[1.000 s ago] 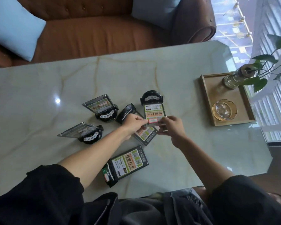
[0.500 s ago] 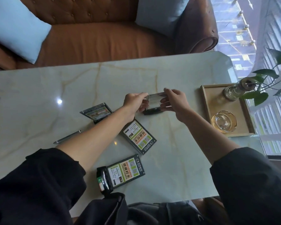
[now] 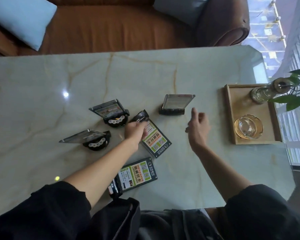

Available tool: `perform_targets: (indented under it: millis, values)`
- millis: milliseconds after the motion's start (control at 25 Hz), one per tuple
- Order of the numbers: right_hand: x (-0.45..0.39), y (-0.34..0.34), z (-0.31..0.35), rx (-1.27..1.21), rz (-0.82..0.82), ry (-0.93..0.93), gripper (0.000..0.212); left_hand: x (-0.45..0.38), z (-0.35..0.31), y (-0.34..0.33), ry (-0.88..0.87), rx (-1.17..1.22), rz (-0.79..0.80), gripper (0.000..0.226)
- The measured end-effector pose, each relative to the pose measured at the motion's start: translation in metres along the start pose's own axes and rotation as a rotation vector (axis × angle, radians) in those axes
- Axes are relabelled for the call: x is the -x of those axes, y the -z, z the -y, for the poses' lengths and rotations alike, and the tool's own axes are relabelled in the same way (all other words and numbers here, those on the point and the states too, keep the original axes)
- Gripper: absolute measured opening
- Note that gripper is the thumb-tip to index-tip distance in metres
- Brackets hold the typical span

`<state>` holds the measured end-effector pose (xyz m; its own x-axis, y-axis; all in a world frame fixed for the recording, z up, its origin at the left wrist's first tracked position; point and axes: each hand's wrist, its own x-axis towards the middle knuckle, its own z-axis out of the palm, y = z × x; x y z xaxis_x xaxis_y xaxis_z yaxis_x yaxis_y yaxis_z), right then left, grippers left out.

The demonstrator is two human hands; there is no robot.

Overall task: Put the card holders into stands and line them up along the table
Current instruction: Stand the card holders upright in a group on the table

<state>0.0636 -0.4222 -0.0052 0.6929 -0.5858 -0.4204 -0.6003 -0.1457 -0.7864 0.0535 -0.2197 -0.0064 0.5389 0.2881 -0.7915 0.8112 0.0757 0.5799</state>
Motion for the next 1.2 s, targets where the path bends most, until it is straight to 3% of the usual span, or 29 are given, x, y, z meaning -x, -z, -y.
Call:
perform_targets:
  millis: [120, 200, 320, 520, 840, 1040, 1200]
  values:
    - [0.023, -0.014, -0.037, 0.39, 0.45, 0.024, 0.041, 0.001, 0.035, 0.004, 0.06, -0.039, -0.074, 0.014]
    - [0.03, -0.022, -0.051, 0.546, 0.573, 0.004, 0.054, 0.001, 0.05, 0.006, 0.084, -0.07, -0.089, 0.018]
    - [0.039, -0.034, -0.057, 0.495, 0.545, -0.091, 0.054, 0.003, 0.063, 0.009, 0.127, -0.159, -0.021, 0.016]
    - [0.048, -0.034, -0.055, 0.463, 0.617, -0.192, 0.015, 0.008, 0.069, 0.017, 0.175, -0.121, 0.036, 0.016]
    - [0.053, -0.03, -0.005, 0.123, 0.682, -0.181, 0.024, 0.02, 0.031, 0.038, 0.049, 0.064, -0.047, 0.021]
    - [0.05, -0.045, 0.037, -0.011, 0.592, -0.049, 0.009, 0.017, -0.003, 0.05, 0.021, 0.247, 0.019, 0.025]
    - [0.049, -0.054, 0.059, -0.133, 0.595, -0.087, 0.012, 0.012, -0.025, 0.054, 0.024, 0.354, 0.069, 0.018]
